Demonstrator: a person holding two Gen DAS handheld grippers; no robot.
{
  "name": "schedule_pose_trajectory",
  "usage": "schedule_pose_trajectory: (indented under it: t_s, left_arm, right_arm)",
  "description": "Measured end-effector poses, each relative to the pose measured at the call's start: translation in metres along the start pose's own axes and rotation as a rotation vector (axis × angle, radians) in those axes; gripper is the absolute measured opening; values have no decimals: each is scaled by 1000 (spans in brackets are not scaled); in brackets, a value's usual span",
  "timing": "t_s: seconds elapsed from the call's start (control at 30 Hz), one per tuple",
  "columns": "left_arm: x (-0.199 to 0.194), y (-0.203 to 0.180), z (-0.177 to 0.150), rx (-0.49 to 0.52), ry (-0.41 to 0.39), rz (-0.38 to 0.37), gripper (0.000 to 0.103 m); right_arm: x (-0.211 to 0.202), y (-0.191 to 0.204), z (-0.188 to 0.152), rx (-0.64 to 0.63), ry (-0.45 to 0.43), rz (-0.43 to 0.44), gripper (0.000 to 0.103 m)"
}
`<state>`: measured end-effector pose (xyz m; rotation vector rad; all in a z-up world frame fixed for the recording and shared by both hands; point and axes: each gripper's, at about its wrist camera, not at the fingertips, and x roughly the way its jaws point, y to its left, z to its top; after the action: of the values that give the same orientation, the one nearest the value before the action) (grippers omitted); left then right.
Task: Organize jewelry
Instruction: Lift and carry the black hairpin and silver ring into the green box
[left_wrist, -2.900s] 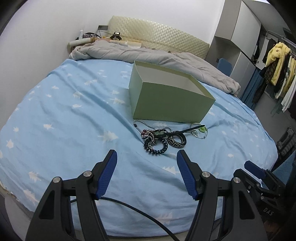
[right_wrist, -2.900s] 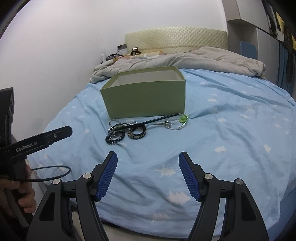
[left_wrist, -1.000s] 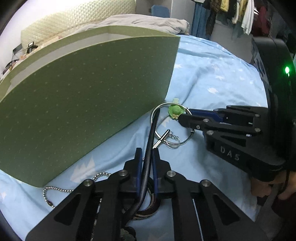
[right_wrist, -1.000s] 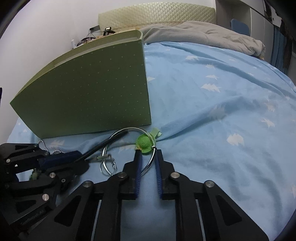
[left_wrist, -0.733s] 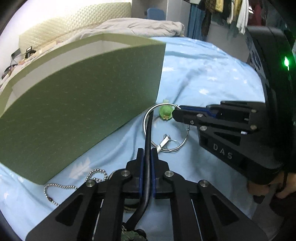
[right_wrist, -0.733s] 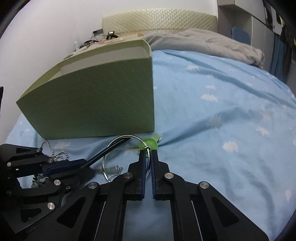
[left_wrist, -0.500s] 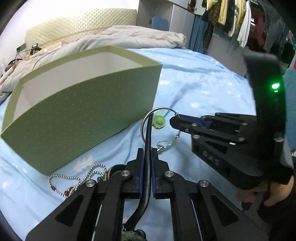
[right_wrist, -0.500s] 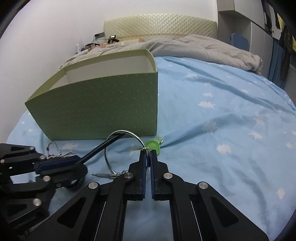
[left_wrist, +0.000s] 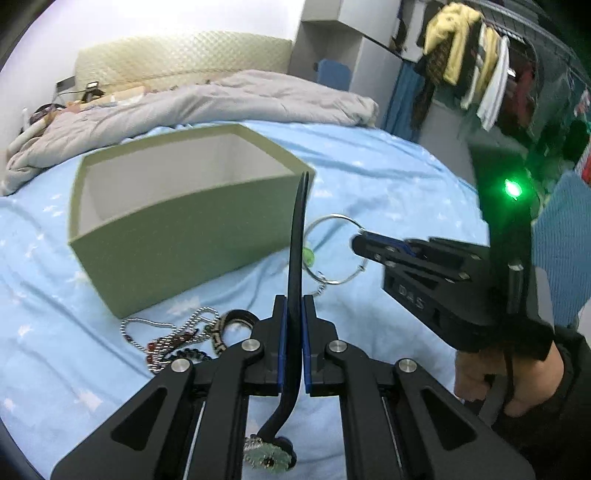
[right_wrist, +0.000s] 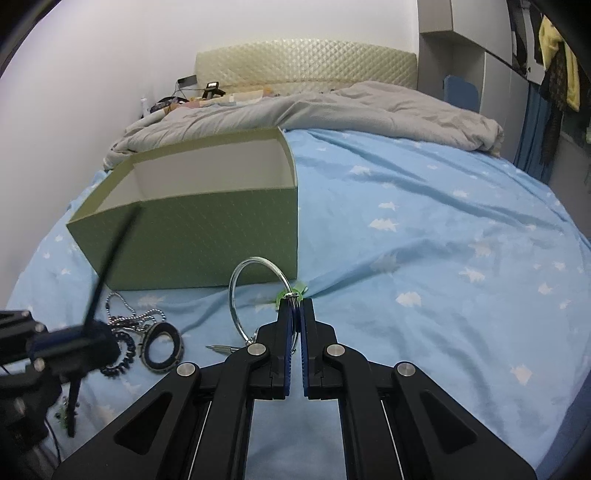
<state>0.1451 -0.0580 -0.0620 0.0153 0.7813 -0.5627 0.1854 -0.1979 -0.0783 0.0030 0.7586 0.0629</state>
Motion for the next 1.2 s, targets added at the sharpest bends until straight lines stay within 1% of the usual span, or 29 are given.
schedule_pose_trajectory:
  t_s: [0.17, 0.33, 0.5, 0.73, 0.97, 1.1, 1.2]
  left_arm:
    - [-19, 8, 3, -56, -45, 24, 7]
    - [-38, 9, 6, -83, -78, 42, 7]
    - [-54, 10, 4, -107, -97, 57, 7]
    - [-68, 17, 2, -137, -105, 68, 7]
    - [-82, 17, 8, -149, -108, 81, 7]
    - [-80, 19, 17, -157, -111, 88, 7]
    - [-72, 23, 27, -157, -113, 95, 7]
  right_arm:
    - [-28, 2, 5, -6, -34, -22, 1]
    - [-52, 4, 6, -7, -49, -33, 1]
    - [-71, 15, 4, -21, -63, -26, 1]
    - [-81, 22, 1, -16, -63, -18, 1]
    - [-99, 29, 5, -4, -82, -5, 2]
    - [-101, 30, 11, 8, -94, 15, 2]
    - [-95, 31, 23, 2, -100, 33, 2]
